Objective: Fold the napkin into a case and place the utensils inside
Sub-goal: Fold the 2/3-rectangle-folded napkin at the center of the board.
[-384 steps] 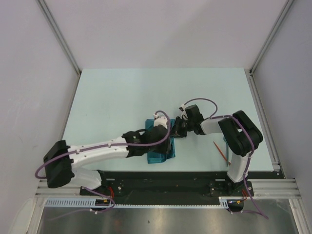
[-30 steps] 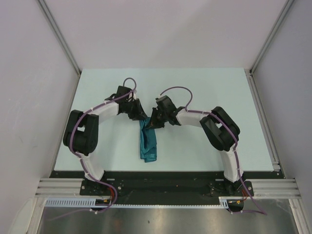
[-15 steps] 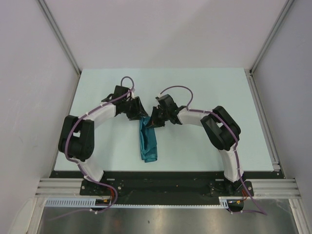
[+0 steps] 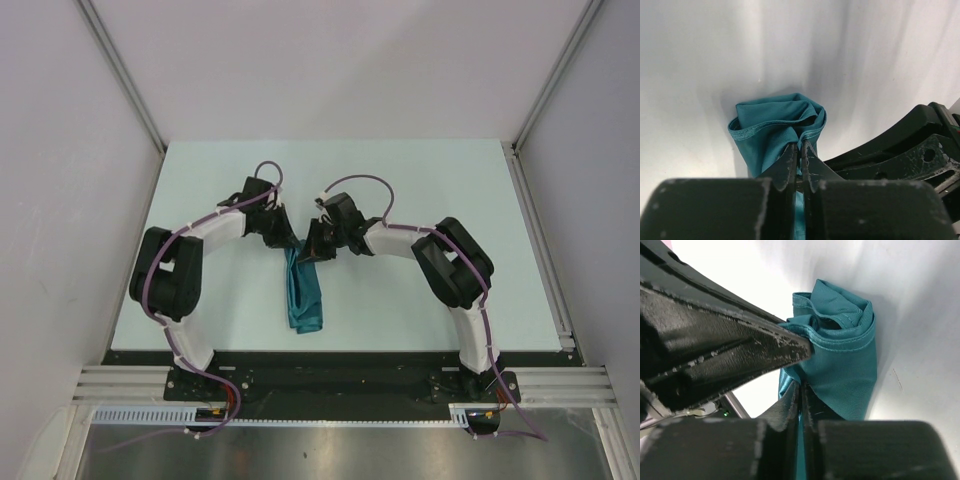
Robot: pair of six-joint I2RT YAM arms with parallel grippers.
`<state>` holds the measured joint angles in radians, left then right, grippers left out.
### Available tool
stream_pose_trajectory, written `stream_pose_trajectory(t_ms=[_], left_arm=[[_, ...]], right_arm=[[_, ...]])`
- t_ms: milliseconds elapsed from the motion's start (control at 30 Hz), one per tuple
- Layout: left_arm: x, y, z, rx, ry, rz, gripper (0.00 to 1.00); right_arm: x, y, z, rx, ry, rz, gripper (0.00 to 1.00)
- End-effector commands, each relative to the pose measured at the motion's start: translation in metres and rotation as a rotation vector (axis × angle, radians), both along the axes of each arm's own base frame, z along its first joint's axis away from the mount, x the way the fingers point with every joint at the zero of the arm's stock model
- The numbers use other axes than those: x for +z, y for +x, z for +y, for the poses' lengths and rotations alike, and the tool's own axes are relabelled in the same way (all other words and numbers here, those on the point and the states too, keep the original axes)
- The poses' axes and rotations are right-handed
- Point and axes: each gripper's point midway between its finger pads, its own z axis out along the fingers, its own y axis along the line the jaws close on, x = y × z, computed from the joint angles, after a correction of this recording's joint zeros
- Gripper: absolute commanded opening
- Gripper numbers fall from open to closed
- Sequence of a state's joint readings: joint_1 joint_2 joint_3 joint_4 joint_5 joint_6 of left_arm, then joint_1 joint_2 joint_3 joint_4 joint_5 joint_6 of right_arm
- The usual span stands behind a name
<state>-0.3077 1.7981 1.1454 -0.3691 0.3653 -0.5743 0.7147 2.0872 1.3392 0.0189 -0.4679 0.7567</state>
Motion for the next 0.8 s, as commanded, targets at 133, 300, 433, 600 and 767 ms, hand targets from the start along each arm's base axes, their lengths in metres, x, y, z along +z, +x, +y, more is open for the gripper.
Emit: stream_pose_trajectory(t_ms=[133, 300, 433, 600, 767], left_arm=[[0.016, 0.008, -0.003, 0.016, -0.003, -0.026, 0.0], [0.02, 0.003, -0.006, 0.046, -0.035, 0.015, 0.0], [0.027, -0.001, -0.011, 0.09, -0.084, 0.06, 0.0], [0.029, -0.003, -0.014, 0.133, -0.111, 0.102, 0.0], [0.033, -0.005, -0.015, 0.179, -0.134, 0.14, 0.0]], right_arm=[[0.004, 0.001, -0.016, 0.024, -0.05, -0.06, 0.24], [0.018, 0.003, -0.019, 0.035, -0.042, -0.119, 0.41], [0.033, 0.006, -0.014, 0.026, 0.012, -0.168, 0.45], [0.043, 0.007, -0.007, 0.009, 0.038, -0.22, 0.5], [0.041, 0.008, 0.001, 0.006, 0.037, -0.236, 0.53]])
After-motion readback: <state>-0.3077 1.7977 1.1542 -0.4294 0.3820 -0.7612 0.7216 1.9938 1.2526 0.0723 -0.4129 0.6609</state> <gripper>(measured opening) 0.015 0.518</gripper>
